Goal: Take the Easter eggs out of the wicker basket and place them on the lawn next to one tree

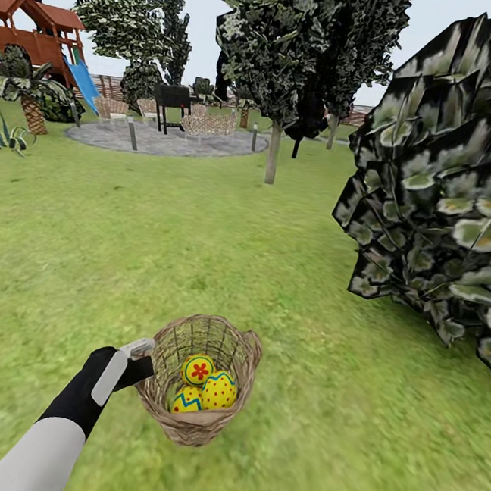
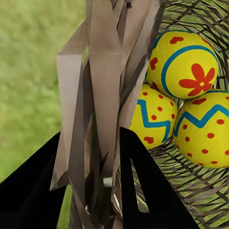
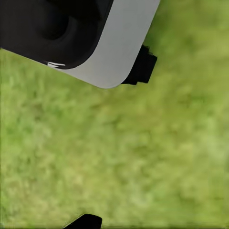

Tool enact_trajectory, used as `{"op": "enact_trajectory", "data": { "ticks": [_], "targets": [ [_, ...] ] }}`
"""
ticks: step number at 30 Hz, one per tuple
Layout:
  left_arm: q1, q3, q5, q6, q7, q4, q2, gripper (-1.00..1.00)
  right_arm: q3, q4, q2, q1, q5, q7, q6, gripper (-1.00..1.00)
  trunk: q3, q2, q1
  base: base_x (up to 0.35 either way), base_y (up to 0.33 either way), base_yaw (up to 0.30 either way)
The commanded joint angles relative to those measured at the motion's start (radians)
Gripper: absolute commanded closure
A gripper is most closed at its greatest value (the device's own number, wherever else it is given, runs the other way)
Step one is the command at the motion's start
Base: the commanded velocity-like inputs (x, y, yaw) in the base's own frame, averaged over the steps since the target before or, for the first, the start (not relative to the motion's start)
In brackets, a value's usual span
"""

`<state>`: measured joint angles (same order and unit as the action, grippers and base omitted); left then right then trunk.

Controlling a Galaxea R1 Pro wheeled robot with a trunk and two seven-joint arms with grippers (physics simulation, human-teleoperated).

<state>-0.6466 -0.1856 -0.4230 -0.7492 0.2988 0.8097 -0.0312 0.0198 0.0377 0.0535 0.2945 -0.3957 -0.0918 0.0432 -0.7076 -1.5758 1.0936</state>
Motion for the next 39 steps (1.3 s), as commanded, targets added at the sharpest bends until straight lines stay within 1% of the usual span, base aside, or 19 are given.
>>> {"op": "enact_trajectory", "data": {
  "ticks": [1,10,15,22,28,39],
  "targets": [
    [-0.001,-0.003,-0.019,-0.001,0.008,0.001,-0.001,1.0,0.002,0.006,-0.003,0.002,-0.004,-0.005,0.004,-1.0,-0.001,0.0,0.0,0.319,0.0,0.0],
    [-0.001,-0.003,-0.019,-0.001,0.008,0.0,-0.001,1.0,0.002,0.007,-0.006,0.002,-0.005,-0.004,0.004,-1.0,-0.001,0.0,0.0,0.319,0.0,0.0],
    [-0.001,-0.003,-0.019,-0.001,0.008,0.001,-0.001,1.0,0.003,0.007,-0.004,0.002,-0.015,-0.003,0.002,-1.0,-0.001,0.0,0.0,0.319,0.0,0.0],
    [0.001,-0.003,-0.019,-0.001,0.008,0.002,-0.001,1.0,0.003,0.008,-0.004,0.002,-0.006,-0.003,0.006,-1.0,-0.001,0.0,0.0,0.319,0.0,0.0],
    [0.005,-0.003,-0.019,-0.002,0.008,0.02,-0.001,1.0,0.003,0.008,-0.004,0.002,-0.006,-0.003,0.006,-1.0,-0.001,0.0,0.0,0.319,0.0,0.176],
    [0.005,-0.003,-0.019,-0.002,0.008,0.026,-0.001,1.0,0.003,0.008,-0.004,0.002,-0.006,-0.003,0.006,-1.0,-0.001,0.0,0.0,0.319,0.0,0.008]
  ]
}}
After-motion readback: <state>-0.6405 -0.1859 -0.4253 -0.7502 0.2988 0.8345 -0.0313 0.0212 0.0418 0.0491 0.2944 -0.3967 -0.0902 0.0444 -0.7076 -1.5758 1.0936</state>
